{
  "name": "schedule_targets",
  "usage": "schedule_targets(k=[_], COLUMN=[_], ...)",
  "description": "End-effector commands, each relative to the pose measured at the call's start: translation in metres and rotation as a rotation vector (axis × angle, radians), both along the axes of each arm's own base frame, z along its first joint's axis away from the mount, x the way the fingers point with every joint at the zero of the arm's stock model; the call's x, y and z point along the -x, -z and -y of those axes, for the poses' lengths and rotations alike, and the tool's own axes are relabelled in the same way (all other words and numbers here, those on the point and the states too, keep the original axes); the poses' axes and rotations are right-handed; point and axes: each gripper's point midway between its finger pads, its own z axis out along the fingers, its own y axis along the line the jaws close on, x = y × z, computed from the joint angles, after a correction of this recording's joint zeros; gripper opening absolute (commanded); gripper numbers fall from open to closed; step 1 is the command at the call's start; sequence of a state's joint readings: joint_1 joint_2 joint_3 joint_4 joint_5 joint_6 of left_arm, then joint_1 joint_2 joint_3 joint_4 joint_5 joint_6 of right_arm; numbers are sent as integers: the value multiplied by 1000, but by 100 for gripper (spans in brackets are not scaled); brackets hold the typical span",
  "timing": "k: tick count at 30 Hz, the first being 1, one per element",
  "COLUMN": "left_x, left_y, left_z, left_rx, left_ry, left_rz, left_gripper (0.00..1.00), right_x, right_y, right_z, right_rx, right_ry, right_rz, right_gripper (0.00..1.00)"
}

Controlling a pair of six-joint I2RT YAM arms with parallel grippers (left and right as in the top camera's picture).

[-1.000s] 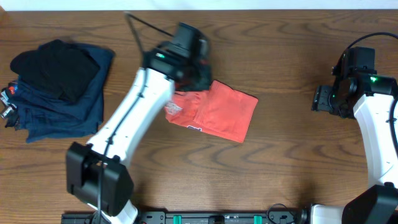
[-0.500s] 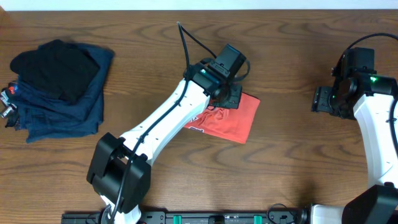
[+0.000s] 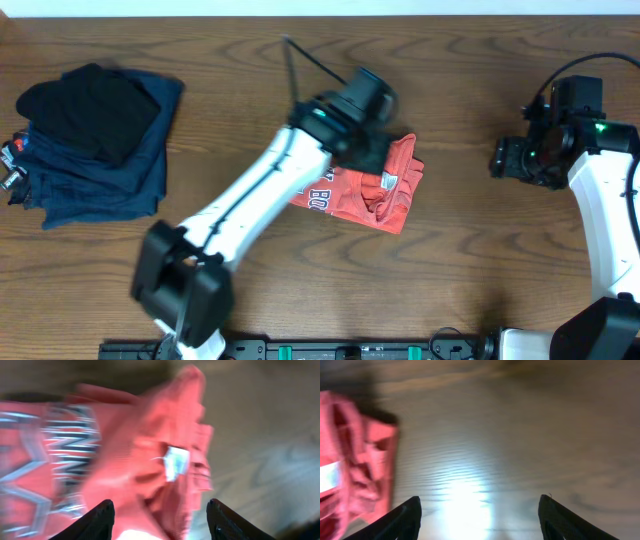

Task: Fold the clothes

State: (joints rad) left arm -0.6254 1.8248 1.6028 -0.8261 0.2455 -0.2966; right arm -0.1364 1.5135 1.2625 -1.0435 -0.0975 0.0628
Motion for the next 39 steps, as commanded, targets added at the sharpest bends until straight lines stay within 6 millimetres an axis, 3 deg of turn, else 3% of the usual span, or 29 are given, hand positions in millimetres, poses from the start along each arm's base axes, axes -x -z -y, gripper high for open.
schedule_targets(k=[1, 5, 8, 12, 17, 23, 27, 28, 30, 31, 33, 37, 39], left_x=[-26, -45, -54, -57, -58, -56, -54, -53, -52, -51, -47, -40, -37], left_y=[-43, -42, -24, 2, 32, 57, 72, 76, 81, 83, 86, 87, 87], left_z=[-57, -119, -153, -170, -173, -166, -164, -162, -160, -158, -154, -142, -134], left_rx=[3, -9, -29, -58, -89, -90, -105, -110, -118, -121, -129, -139, -143], left_ry=[-120, -302, -401, -442, -447, -430, -424, -417, -406, -401, -389, -356, -332], left_rz=[100, 56, 2, -61, -135, -209, -244, -251, -262, -268, -281, -290, -286], left_gripper=[61, 61, 61, 61, 62, 62, 62, 62, 62, 62, 62, 62, 62], right_x=[-10, -19, -18, -12, -13, -22, -26, -25, -15, -10, 0, 7, 8], right_y=[-19, -28, -21, -1, 34, 72, 92, 95, 95, 94, 93, 98, 99], right_z=[-54, -103, -140, -182, -228, -261, -268, -270, -272, -270, -252, -178, -156], right_rx=[-181, -267, -299, -321, -345, -343, -332, -340, -375, -381, -356, -121, -66], right_ry=[-216, -355, -420, -491, -537, -571, -572, -576, -584, -579, -538, -312, -262], right_rz=[96, 158, 139, 76, 16, 2, -9, -19, -59, -83, -146, -255, -277], right_gripper=[74, 76, 78, 77, 76, 73, 65, 53, 13, 1, 1, 1, 1])
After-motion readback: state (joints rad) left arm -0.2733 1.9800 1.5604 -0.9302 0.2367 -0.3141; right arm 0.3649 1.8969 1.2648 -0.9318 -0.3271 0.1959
